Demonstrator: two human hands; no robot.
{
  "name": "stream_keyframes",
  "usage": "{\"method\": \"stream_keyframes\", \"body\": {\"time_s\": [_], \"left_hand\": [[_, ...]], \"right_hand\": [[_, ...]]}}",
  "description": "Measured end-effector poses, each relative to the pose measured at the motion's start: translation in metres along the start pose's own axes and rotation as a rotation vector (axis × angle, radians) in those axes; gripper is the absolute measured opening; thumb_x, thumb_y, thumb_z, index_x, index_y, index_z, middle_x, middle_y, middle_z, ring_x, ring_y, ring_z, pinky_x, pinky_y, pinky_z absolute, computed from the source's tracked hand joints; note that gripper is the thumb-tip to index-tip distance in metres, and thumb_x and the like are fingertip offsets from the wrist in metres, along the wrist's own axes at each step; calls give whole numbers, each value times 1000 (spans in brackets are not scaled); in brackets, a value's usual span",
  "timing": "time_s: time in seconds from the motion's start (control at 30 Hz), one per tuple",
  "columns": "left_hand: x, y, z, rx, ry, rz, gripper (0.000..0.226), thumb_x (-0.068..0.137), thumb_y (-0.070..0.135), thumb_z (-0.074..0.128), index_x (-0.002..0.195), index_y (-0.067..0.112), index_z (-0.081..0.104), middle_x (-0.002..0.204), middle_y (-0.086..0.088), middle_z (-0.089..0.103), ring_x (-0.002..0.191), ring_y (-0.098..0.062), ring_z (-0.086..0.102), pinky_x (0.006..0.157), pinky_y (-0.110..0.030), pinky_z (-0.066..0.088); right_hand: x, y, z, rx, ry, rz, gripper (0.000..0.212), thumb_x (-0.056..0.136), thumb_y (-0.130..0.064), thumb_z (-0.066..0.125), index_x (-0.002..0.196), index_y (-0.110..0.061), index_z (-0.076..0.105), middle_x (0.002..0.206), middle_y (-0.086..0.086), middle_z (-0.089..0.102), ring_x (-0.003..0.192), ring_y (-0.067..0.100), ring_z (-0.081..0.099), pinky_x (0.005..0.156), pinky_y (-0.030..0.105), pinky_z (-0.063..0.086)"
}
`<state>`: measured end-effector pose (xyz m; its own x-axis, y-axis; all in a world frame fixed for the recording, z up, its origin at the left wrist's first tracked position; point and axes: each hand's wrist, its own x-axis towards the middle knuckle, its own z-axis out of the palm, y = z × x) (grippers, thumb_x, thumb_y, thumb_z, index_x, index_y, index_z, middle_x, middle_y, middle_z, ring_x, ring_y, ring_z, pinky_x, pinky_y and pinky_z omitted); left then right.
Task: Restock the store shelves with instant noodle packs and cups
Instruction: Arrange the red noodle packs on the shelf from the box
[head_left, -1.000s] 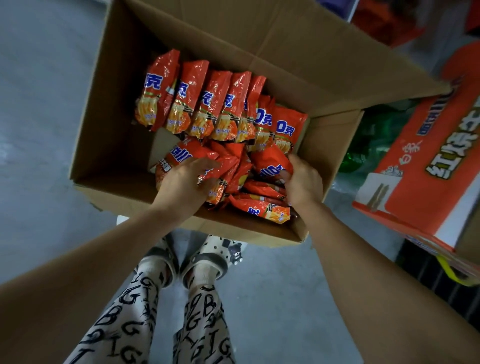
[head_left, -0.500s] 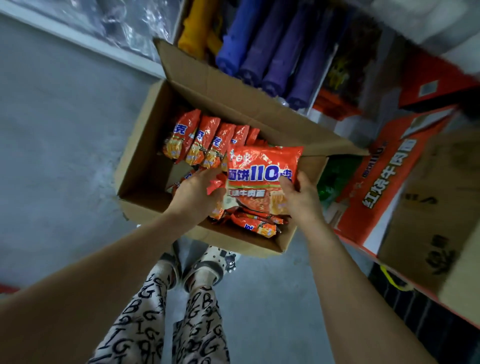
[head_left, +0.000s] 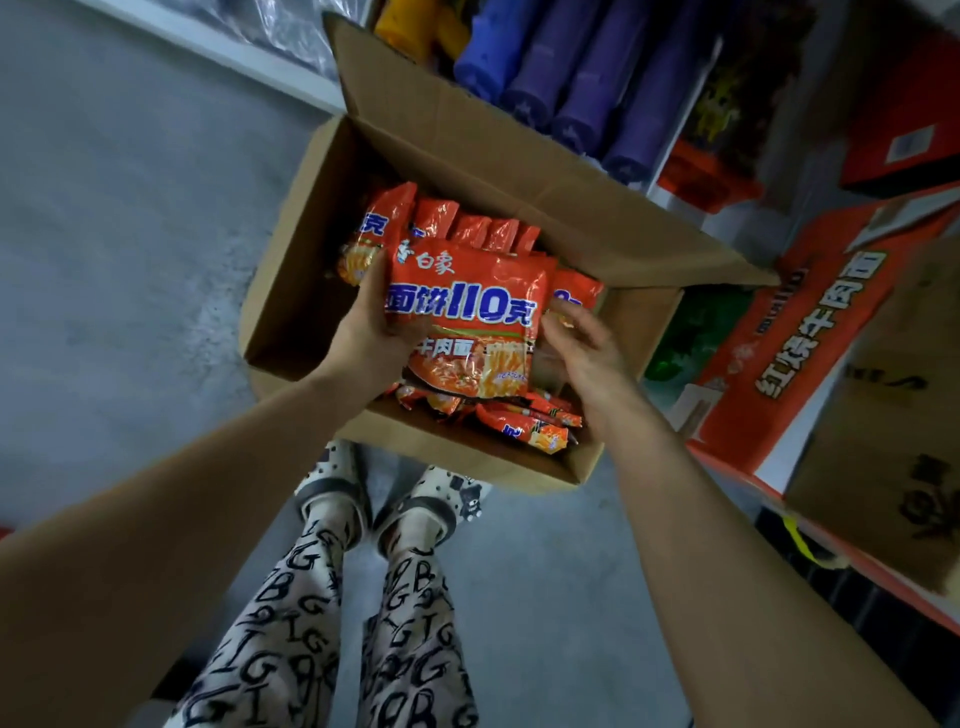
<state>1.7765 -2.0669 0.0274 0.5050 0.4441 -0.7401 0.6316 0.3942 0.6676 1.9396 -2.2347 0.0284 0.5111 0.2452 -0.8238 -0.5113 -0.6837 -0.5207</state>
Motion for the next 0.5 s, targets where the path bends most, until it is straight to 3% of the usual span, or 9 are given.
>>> {"method": "stream_keyframes", "body": {"time_s": [0.1, 0.23, 0.33, 0.5], "left_hand": [[9, -21, 0, -4, 26, -9, 82, 93, 16, 64, 151, 46, 13, 137, 9, 50, 125, -15, 52, 99, -52, 49], [20, -49, -5, 3, 22, -20, 81, 93, 14, 63, 151, 44, 15, 140, 5, 50, 129, -18, 51, 99, -58, 48], [28, -66, -4, 17, 30, -26, 78, 94, 11, 61, 151, 40, 17, 138, 4, 52, 128, -18, 52, 98, -58, 48], [41, -85, 5, 52, 18, -35, 74, 95, 6, 57, 150, 37, 20, 132, 5, 55, 124, -17, 54, 100, -55, 48]], "right_hand": [[15, 23, -13, -199, 195, -29, 27, 95, -23, 65, 120, -31, 62, 114, -7, 62, 107, 15, 60, 88, 32, 51], [35, 68, -27, -525, 142, -1, 42, 91, -7, 67, 129, -19, 58, 112, 0, 65, 109, 23, 62, 95, 39, 52], [46, 97, -27, -636, 108, 23, 50, 87, -7, 72, 134, -18, 58, 126, 7, 65, 118, 25, 60, 102, 41, 48], [66, 123, -19, -657, 62, 53, 57, 85, -23, 77, 137, -23, 54, 132, 2, 63, 121, 23, 59, 101, 40, 48]]}}
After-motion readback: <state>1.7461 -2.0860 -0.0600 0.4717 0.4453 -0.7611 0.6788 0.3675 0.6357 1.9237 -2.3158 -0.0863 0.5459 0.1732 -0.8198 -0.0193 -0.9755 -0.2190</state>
